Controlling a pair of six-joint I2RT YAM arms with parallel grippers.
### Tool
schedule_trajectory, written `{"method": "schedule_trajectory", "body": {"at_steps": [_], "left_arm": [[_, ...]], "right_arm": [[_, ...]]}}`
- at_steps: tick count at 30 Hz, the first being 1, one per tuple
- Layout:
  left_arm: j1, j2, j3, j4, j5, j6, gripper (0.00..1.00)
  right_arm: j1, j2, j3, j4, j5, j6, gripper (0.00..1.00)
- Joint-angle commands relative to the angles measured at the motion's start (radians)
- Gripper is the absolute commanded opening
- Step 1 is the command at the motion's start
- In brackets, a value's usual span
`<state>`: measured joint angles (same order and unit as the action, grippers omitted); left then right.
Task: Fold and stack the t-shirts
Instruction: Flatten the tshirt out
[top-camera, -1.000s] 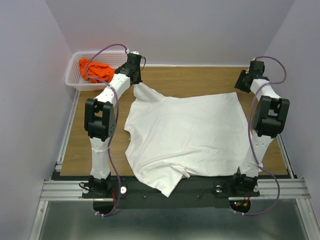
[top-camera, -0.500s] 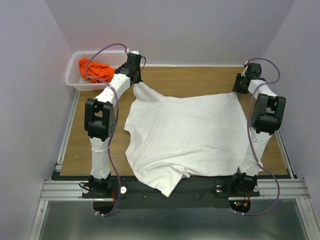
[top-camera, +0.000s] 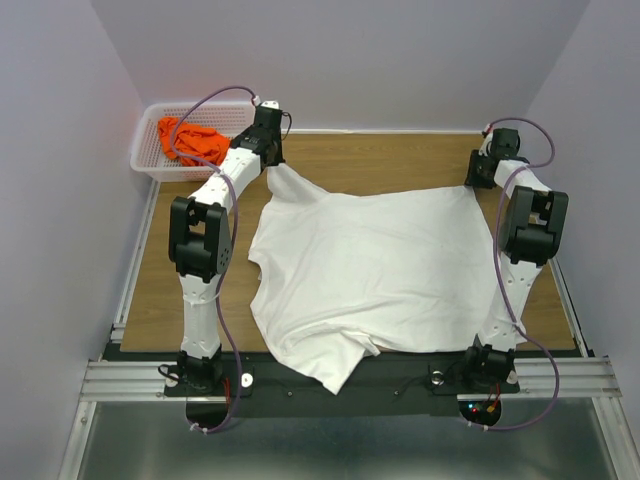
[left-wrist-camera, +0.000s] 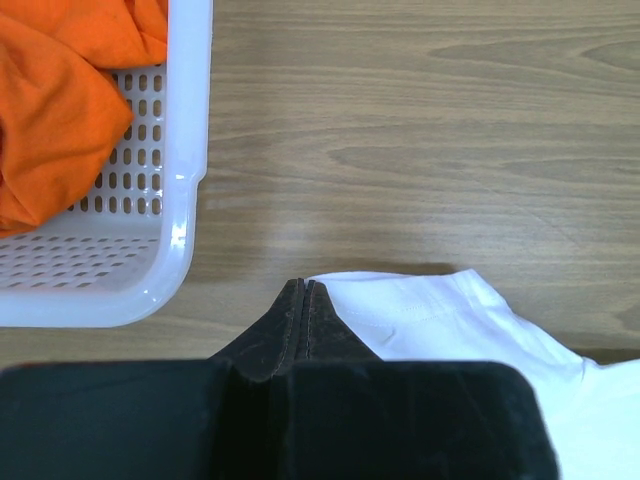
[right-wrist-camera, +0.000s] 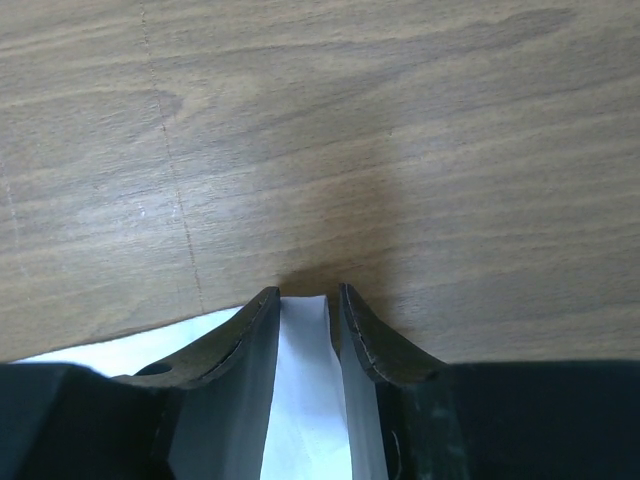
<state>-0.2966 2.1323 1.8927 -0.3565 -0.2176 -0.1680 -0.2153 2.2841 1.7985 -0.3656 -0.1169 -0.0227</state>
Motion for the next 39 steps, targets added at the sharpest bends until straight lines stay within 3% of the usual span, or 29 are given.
{"method": "schedule_trajectory", "body": {"at_steps": [1, 13, 16, 20, 27, 39], "left_arm": [[0.007, -0.037, 0.055, 0.047, -0.016, 0.030, 0.00], [0.008, 0.012, 0.097, 0.059, -0.012, 0.041, 0.00], [0.007, 0.023, 0.098, 0.059, -0.009, 0.045, 0.00], [0.007, 0.032, 0.108, 0.059, -0.009, 0.054, 0.00], [0.007, 0.021, 0.120, 0.057, -0.011, 0.071, 0.00], [0.007, 0.005, 0.121, 0.065, 0.000, 0.076, 0.00]], "right_arm": [[-0.006, 0.006, 0.013, 0.028, 0.016, -0.045, 0.36], [-0.006, 0.018, -0.018, 0.028, 0.003, -0.062, 0.23], [-0.006, 0.015, -0.013, 0.028, -0.003, -0.062, 0.08], [-0.006, 0.006, 0.013, 0.028, -0.003, -0.052, 0.01], [-0.006, -0.035, 0.084, 0.030, 0.065, -0.052, 0.01], [-0.006, -0.078, 0.101, 0.028, 0.033, -0.051, 0.01]]}}
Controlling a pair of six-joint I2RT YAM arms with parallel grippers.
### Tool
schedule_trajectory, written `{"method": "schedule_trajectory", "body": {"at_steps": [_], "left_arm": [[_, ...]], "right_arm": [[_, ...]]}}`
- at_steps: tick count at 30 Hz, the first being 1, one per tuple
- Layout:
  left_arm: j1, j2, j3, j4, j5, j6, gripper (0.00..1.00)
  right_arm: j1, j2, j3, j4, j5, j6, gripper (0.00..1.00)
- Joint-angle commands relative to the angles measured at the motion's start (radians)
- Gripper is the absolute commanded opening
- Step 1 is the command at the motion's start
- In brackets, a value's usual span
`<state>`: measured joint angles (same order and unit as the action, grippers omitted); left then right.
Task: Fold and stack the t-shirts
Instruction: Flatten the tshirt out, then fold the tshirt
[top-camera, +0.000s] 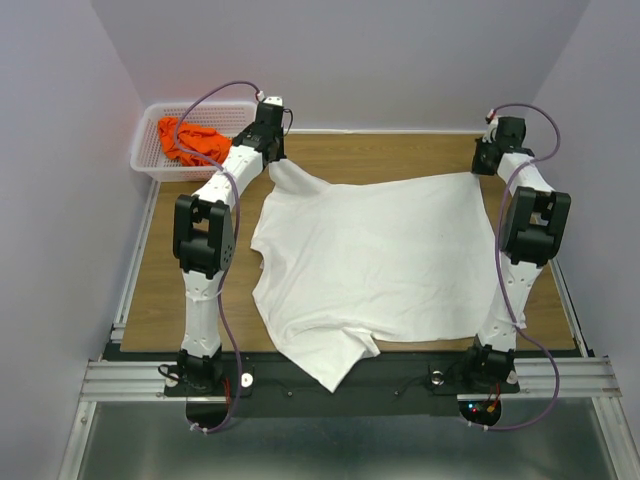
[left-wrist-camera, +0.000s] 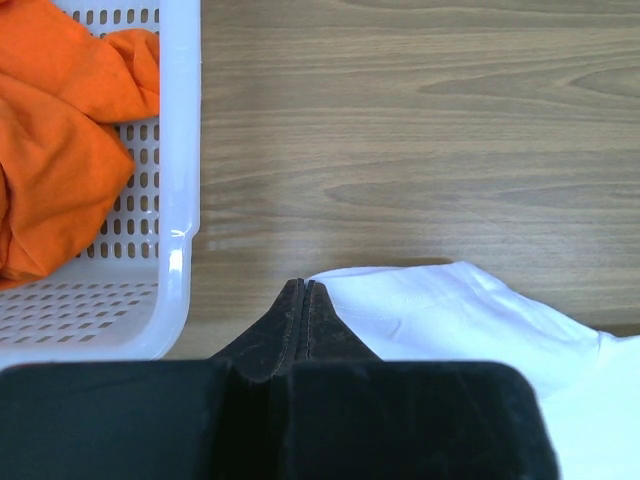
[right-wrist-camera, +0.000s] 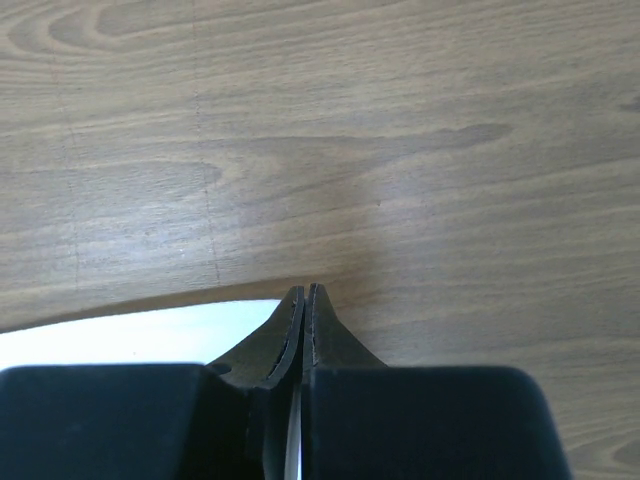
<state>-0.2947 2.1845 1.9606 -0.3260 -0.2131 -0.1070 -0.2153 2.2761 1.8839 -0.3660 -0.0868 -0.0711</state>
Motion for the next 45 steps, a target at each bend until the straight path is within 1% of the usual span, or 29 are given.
{"method": "schedule_trajectory", "body": {"at_steps": [1, 9, 13, 20, 24, 28, 29, 32, 34, 39, 45], "left_arm": [[0.006, -0.051, 0.055, 0.035, -0.005, 0.018, 0.00], [0.005, -0.129, 0.032, 0.024, 0.034, 0.004, 0.00], [0.005, -0.176, 0.004, 0.005, 0.040, -0.005, 0.00], [-0.004, -0.250, -0.034, -0.058, 0.070, -0.023, 0.00], [-0.017, -0.318, -0.107, -0.102, 0.103, -0.060, 0.00], [-0.023, -0.371, -0.183, -0.122, 0.112, -0.080, 0.00], [-0.023, -0.385, -0.205, -0.130, 0.110, -0.082, 0.00], [-0.026, -0.400, -0.239, -0.130, 0.101, -0.082, 0.00], [-0.026, -0.401, -0.258, -0.127, 0.095, -0.082, 0.00], [-0.034, -0.400, -0.250, -0.127, 0.093, -0.082, 0.00], [-0.040, -0.427, -0.273, -0.165, 0.096, -0.092, 0.00]], "right_arm": [[-0.006, -0.075, 0.005, 0.030, 0.004, 0.001, 0.01], [-0.006, -0.150, -0.040, 0.030, 0.033, 0.007, 0.01], [-0.007, -0.191, -0.069, 0.030, 0.022, 0.013, 0.01], [-0.006, -0.283, -0.173, 0.030, 0.013, 0.056, 0.01], [-0.006, -0.335, -0.271, 0.033, 0.041, 0.115, 0.01], [-0.006, -0.377, -0.331, 0.036, 0.081, 0.157, 0.01], [-0.006, -0.388, -0.338, 0.036, 0.137, 0.165, 0.01], [-0.006, -0.400, -0.347, 0.038, 0.206, 0.186, 0.01], [-0.006, -0.406, -0.344, 0.041, 0.214, 0.189, 0.01], [-0.006, -0.414, -0.312, 0.042, 0.217, 0.189, 0.01], [-0.006, -0.458, -0.350, 0.044, 0.271, 0.192, 0.01]]}}
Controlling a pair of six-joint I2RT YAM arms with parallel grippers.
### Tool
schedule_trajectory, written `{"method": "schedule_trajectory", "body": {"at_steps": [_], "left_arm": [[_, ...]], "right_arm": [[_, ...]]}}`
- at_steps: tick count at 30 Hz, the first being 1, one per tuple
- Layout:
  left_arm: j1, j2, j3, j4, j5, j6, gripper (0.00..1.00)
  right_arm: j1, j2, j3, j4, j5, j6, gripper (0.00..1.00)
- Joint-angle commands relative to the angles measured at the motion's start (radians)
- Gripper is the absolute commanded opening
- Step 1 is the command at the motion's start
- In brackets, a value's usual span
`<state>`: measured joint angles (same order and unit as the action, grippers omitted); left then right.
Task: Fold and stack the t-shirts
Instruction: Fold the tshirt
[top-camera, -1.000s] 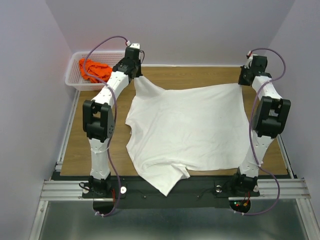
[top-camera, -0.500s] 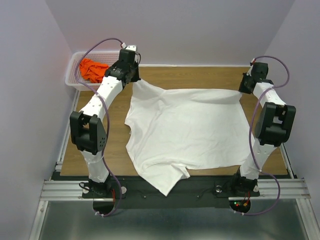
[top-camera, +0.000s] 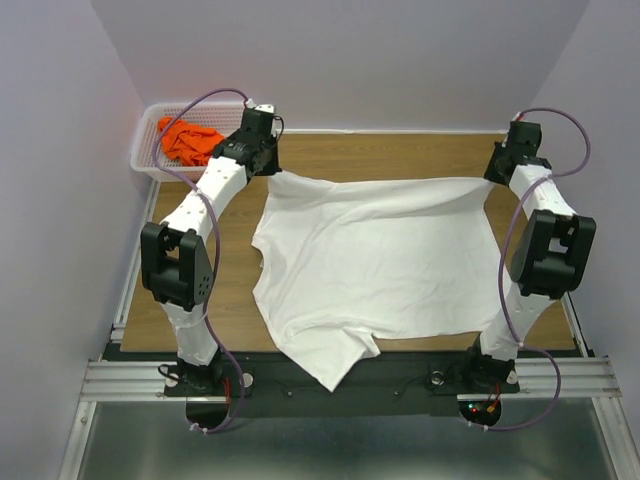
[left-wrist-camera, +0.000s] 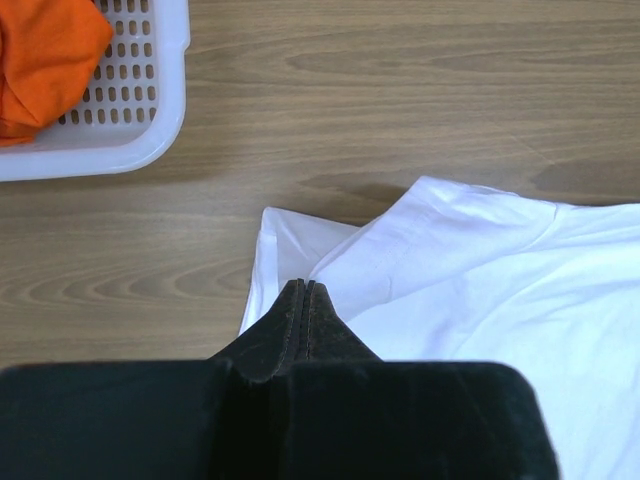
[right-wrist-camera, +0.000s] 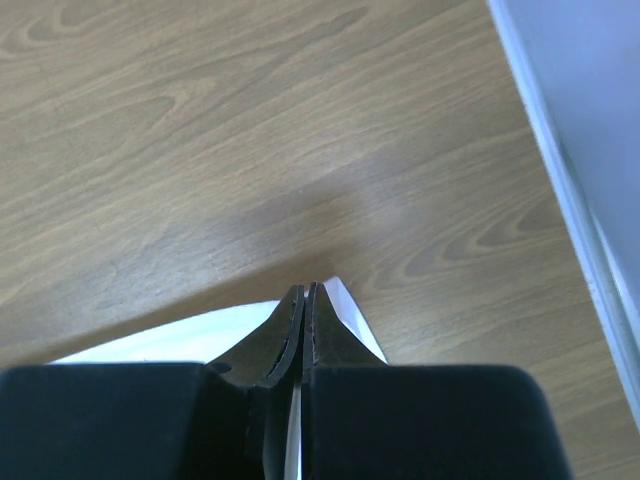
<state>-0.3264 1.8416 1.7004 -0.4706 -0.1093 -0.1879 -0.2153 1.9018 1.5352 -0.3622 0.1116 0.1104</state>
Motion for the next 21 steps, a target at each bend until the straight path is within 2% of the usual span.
{"method": "schedule_trajectory", "body": {"at_steps": [1, 14, 21], "left_arm": [[-0.008, -0.085, -0.016, -0.026, -0.007, -0.013, 0.00], [-0.013, -0.147, -0.024, -0.103, 0.010, -0.028, 0.00], [-0.030, -0.183, -0.105, -0.145, 0.076, -0.054, 0.00]], "right_arm": [[-0.006, -0.090, -0.016, 0.042, 0.079, 0.011, 0.01], [-0.006, -0.141, -0.090, 0.058, 0.086, 0.040, 0.01], [-0.006, -0.193, -0.188, 0.078, 0.141, 0.071, 0.01]]}}
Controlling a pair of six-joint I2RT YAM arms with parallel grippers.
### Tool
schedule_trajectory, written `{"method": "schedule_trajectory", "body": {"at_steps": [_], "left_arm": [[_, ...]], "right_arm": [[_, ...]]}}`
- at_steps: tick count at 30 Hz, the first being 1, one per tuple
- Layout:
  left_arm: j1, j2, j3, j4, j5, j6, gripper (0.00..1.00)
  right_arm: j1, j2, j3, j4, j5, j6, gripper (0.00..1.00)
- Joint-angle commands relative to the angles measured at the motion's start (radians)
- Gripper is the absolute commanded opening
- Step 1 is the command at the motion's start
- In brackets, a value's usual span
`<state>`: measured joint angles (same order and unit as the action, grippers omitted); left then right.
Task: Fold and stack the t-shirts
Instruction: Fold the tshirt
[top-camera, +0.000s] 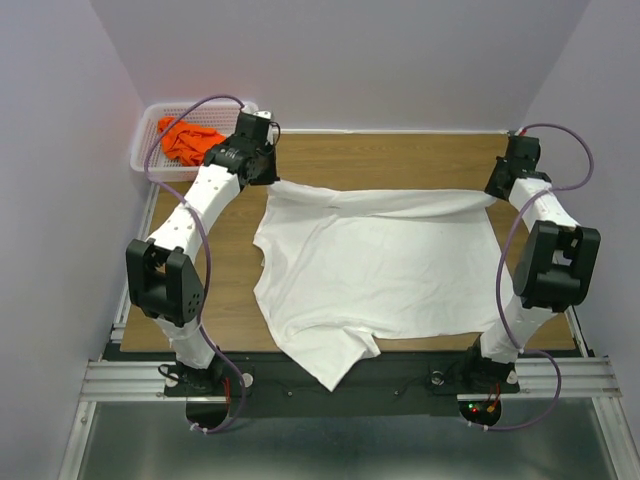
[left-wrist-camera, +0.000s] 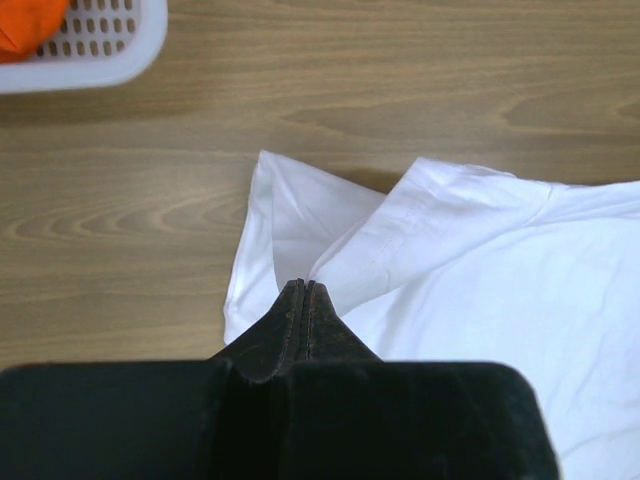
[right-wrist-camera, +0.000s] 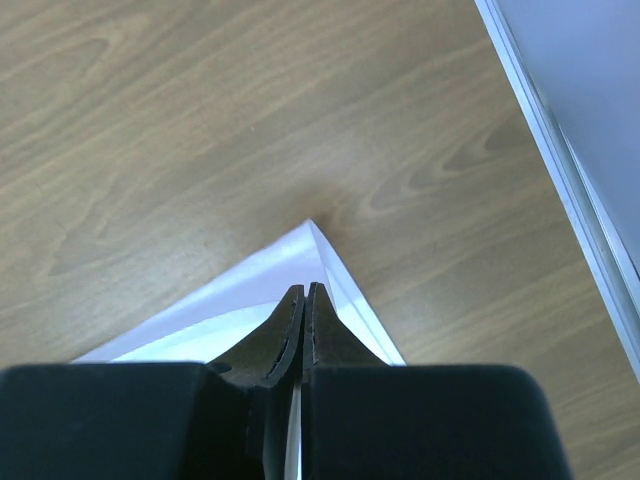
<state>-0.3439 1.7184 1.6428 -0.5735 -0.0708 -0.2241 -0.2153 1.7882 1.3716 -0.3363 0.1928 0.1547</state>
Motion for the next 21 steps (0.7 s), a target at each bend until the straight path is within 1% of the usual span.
{"method": "schedule_trajectory", "body": {"at_steps": [1, 7, 8, 11, 18, 21], "left_arm": [[-0.015, -0.063, -0.055, -0.049, 0.040, -0.023, 0.00], [-0.026, -0.101, -0.133, -0.065, 0.066, -0.043, 0.00], [-0.026, -0.103, -0.144, -0.071, 0.098, -0.049, 0.00], [-0.029, -0.117, -0.192, -0.083, 0.121, -0.064, 0.00], [-0.037, -0.163, -0.225, -0.103, 0.147, -0.077, 0.00], [-0.047, -0.180, -0.268, -0.108, 0.173, -0.089, 0.00]], "right_arm": [[-0.006, -0.085, -0.035, 0.056, 0.063, 0.029, 0.01], [-0.006, -0.124, -0.118, 0.065, 0.085, 0.078, 0.01], [-0.006, -0.125, -0.126, 0.066, 0.082, 0.085, 0.01], [-0.006, -0.133, -0.169, 0.065, 0.077, 0.124, 0.01], [-0.006, -0.130, -0.181, 0.065, 0.085, 0.143, 0.01], [-0.007, -0.128, -0.187, 0.066, 0.086, 0.149, 0.01]]}}
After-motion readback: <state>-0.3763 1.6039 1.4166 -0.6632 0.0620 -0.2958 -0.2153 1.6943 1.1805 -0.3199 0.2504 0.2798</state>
